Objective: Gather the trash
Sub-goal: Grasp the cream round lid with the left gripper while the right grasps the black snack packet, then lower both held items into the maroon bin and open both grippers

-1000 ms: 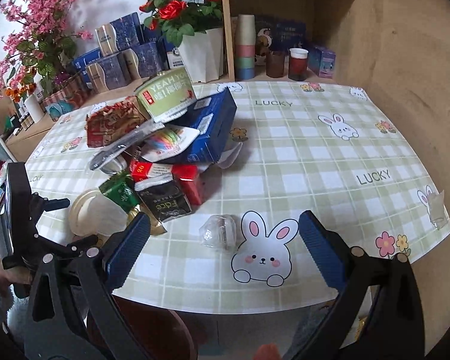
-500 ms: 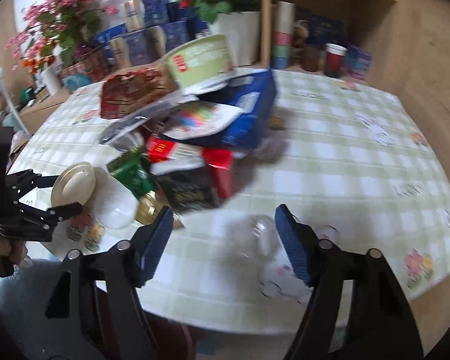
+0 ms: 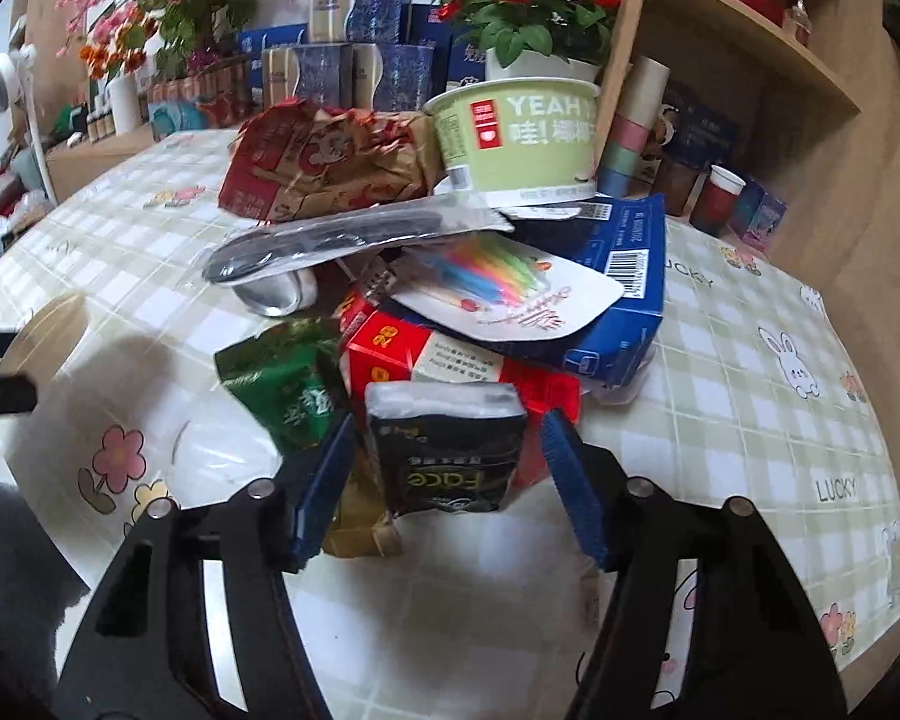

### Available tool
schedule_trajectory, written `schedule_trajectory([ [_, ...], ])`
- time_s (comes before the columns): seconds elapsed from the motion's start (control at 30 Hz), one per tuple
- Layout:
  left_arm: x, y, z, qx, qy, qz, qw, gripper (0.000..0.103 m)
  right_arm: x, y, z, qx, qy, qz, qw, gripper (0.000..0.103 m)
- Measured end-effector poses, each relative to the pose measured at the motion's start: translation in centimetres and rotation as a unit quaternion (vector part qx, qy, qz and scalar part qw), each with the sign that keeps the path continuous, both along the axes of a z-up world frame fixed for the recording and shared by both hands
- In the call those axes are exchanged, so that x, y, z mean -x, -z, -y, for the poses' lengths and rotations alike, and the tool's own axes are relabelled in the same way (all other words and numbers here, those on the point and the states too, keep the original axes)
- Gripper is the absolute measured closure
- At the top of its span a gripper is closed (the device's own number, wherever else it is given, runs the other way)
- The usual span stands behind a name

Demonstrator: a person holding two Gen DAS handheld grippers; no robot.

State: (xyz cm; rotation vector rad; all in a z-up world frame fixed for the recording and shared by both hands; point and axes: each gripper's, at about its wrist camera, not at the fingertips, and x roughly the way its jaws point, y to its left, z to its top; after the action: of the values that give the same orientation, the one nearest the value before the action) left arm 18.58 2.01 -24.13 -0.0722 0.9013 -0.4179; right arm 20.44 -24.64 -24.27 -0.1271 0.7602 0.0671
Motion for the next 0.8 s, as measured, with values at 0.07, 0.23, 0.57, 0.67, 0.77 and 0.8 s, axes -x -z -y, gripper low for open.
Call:
schedule_trajectory([
  [0.07, 0.6, -0.2, -0.1, 0.005, -0.003, 0.006, 1.0000, 0.021, -0.1, -0.2, 0.7, -0.022, 0.002, -0.001, 1.000, 0.056],
  [0.23, 1.7, -0.8, -1.3, 0.028, -0.022, 0.009, 0.9993, 0.021, 0.4, -1.0, 1.4, -0.049, 0.007, 0.005, 0.999, 0.062],
  [0.57, 4.7, -1.8, -2.2, 0.029, -0.026, 0.013, 0.9992, 0.021, 3.4, -3.6, 1.6, -0.088, 0.011, 0.037, 0.995, 0.066],
  [0.67, 6.0, -2.6, -2.2, 0.031, -0.028, 0.019, 0.9990, 0.021, 5.1, -4.4, 2.0, -0.109, 0.015, 0.041, 0.993, 0.066],
  [0.77, 7.5, -3.4, -2.1, 0.036, -0.029, 0.023, 0.9986, 0.021, 7.4, -5.3, 2.1, -0.118, 0.013, 0.049, 0.992, 0.066],
  [0.8, 8.1, -3.7, -2.0, 0.039, -0.030, 0.023, 0.9985, 0.021, 8.2, -5.5, 2.2, -0.123, 0.012, 0.049, 0.991, 0.066],
])
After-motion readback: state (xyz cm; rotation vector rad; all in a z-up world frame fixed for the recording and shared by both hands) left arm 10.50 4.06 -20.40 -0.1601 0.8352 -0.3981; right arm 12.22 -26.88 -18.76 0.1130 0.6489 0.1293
